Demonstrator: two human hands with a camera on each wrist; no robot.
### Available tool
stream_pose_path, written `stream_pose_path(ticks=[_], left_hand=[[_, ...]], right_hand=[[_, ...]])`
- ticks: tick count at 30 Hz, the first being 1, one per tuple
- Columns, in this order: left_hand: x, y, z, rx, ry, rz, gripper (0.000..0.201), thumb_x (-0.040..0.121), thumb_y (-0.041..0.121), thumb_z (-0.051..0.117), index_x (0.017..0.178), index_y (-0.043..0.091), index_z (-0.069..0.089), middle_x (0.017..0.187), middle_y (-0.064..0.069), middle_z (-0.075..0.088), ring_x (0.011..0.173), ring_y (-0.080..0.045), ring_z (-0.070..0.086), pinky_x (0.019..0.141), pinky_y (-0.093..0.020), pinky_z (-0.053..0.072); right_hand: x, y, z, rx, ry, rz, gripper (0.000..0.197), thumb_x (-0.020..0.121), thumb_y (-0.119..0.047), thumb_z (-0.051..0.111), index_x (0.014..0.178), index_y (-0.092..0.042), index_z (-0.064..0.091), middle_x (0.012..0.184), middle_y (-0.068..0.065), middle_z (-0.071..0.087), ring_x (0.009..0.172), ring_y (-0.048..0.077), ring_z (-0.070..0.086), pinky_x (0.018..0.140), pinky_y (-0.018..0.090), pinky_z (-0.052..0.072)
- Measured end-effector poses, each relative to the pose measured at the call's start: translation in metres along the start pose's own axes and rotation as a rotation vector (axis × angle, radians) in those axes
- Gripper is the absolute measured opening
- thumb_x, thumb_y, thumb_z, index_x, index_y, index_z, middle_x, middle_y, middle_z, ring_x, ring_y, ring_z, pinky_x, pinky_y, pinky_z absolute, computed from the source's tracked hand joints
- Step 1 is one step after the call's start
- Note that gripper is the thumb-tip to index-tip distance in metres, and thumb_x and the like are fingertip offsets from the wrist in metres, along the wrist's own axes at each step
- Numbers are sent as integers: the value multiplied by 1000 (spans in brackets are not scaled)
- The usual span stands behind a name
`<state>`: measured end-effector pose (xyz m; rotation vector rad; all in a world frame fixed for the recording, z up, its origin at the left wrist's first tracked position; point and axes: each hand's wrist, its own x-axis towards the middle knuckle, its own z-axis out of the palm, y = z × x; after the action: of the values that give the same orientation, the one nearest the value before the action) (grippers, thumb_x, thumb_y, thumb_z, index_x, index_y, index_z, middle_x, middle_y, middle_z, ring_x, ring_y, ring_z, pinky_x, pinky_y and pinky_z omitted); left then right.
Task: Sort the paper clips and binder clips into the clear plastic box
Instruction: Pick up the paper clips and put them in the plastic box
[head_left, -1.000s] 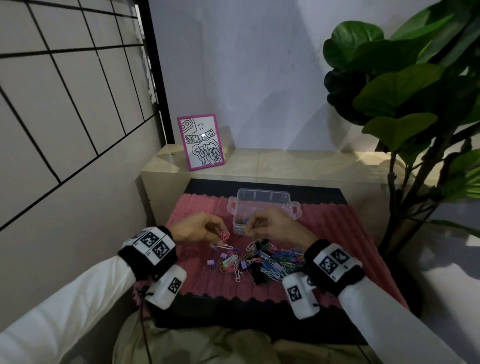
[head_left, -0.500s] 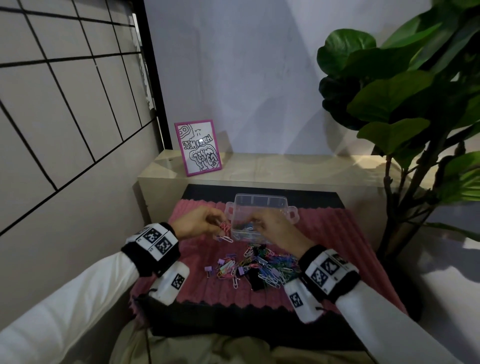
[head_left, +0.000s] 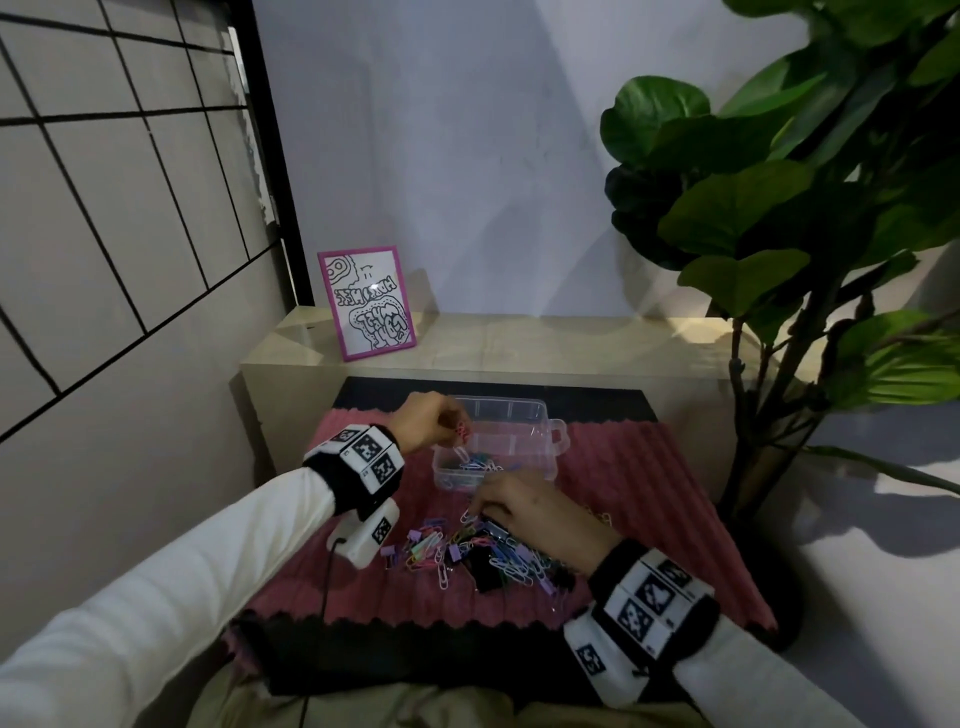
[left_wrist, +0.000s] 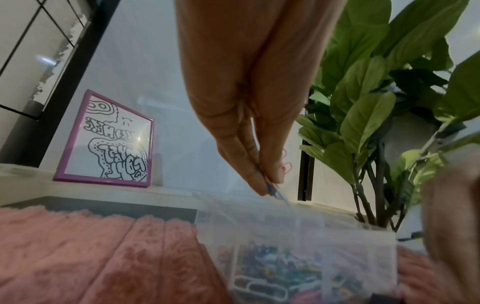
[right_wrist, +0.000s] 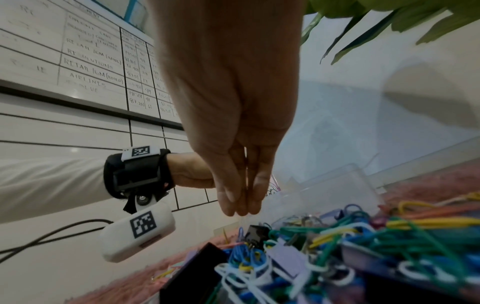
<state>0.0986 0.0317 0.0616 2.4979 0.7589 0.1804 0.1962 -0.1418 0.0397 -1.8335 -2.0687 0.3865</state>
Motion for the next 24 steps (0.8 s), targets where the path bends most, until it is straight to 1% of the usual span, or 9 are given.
stream_pose_path(ticks=[3,7,10,12,14,18,21,22,24], left_hand=[[1,-2,6,14,-88,16,36,80,4,64,116,6,59,112,-12,67,103,-22,64,83,-19,46],[-10,0,8,-79,-113,27,57,83,0,59,135,6,38,133,-13,53,117,-24,55,99,-30,45],[-25,-1,0,-138,-43,38,51,85,-7,50,133,7,42,134,-11,52,115,-22,57,96,-27,46],[-40,-5,-8,-6,14,59,41,84,-6,49,122,8,54,122,-8,62,105,-19,61,86,-18,43],[-60,-12,-10,177,-36,48,30,84,2,54,111,11,62,113,-6,66,102,-18,61,77,-13,36],[-95,-20,14,194,-239,-35,28,83,22,63,109,12,60,112,-4,65,100,-16,60,77,-16,38],[-102,-19,36,212,-185,-12,32,81,25,64,107,8,57,109,-8,60,100,-21,56,79,-23,38],[-100,-18,38,254,-153,-1,30,82,23,61,108,7,56,109,-10,58,102,-23,54,82,-25,36],[-94,-13,38,308,-102,20,29,84,15,57,111,5,55,111,-13,56,105,-28,51,85,-28,33]], right_hand=[[20,-4,7,-39,-76,-43,18,88,-4,54,101,-6,67,103,12,68,95,24,62,84,39,50],[40,-16,13,-168,-263,-54,22,81,-4,63,103,-1,64,108,19,59,95,33,59,78,37,45],[49,-20,16,-183,-324,-54,36,78,-5,67,113,-4,59,111,20,59,98,33,59,81,39,48],[51,-20,18,-192,-366,-83,42,78,-3,65,119,-6,56,115,18,59,102,31,57,85,42,48],[51,-18,20,-206,-363,-93,40,80,-1,62,119,-5,56,119,17,55,105,31,54,86,39,46],[56,-14,21,-175,-385,-37,35,76,-2,66,109,-1,55,112,18,56,99,30,54,78,34,44],[56,-13,18,-143,-363,-11,20,76,-2,66,96,-2,63,99,15,65,81,20,53,57,21,34],[55,-12,17,-111,-346,-6,16,77,-2,66,92,-3,65,95,13,67,78,18,54,55,18,34],[52,-6,16,-38,-289,12,10,79,-3,65,88,-5,68,92,11,69,80,20,60,64,21,41]])
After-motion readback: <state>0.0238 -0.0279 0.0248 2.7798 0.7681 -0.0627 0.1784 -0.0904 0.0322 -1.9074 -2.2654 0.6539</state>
